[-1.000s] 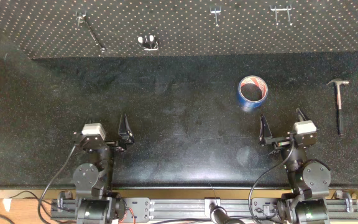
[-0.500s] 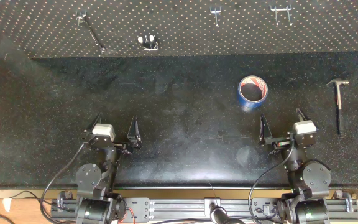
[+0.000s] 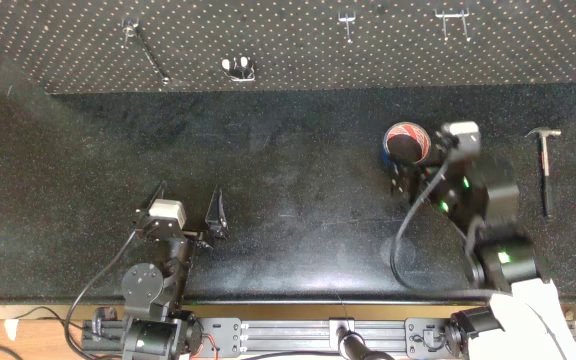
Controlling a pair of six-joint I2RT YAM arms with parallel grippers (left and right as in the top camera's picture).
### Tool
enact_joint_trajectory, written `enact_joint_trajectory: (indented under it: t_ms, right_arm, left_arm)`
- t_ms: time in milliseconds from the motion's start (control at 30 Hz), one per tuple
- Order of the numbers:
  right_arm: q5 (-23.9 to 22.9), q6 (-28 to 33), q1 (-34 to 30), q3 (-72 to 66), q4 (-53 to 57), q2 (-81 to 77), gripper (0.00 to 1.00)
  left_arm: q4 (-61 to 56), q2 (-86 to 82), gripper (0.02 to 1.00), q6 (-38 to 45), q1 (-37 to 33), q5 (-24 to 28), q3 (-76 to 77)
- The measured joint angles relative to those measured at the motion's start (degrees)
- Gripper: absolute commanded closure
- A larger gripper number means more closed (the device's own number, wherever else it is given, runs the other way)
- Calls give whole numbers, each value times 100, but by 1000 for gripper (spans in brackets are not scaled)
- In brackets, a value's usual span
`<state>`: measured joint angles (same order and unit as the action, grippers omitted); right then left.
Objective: Place Tools Onto Pegboard
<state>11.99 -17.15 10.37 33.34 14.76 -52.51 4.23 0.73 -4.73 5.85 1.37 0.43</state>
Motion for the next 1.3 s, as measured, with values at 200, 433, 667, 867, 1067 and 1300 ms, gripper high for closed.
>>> enact_joint_trajectory:
  t_ms: [200, 433, 667, 867, 1067, 1300]
  right_arm:
    - [-74, 339, 439, 2103, 1738, -2732, 25]
    - [-490, 608, 654, 2592, 1982, -4159, 518]
    - [-1003, 675, 664, 2643, 1875, -4404, 928]
    - [-1064, 496, 1368, 2649, 339, -2546, 925]
    - [-1095, 417, 1565, 2688, -1141, -2028, 928]
    - [-1556, 461, 1565, 2677, -2310, -3169, 925]
  left_arm:
    - [0, -11, 20, 0, 0, 2, -2]
    - [0, -11, 23, 0, 0, 2, -2]
    - [0, -11, 23, 0, 0, 2, 0]
    - [2, -9, 23, 0, 0, 2, 0]
    - [0, -11, 23, 0, -2, 2, 0]
    - [0, -9, 23, 0, 0, 0, -2]
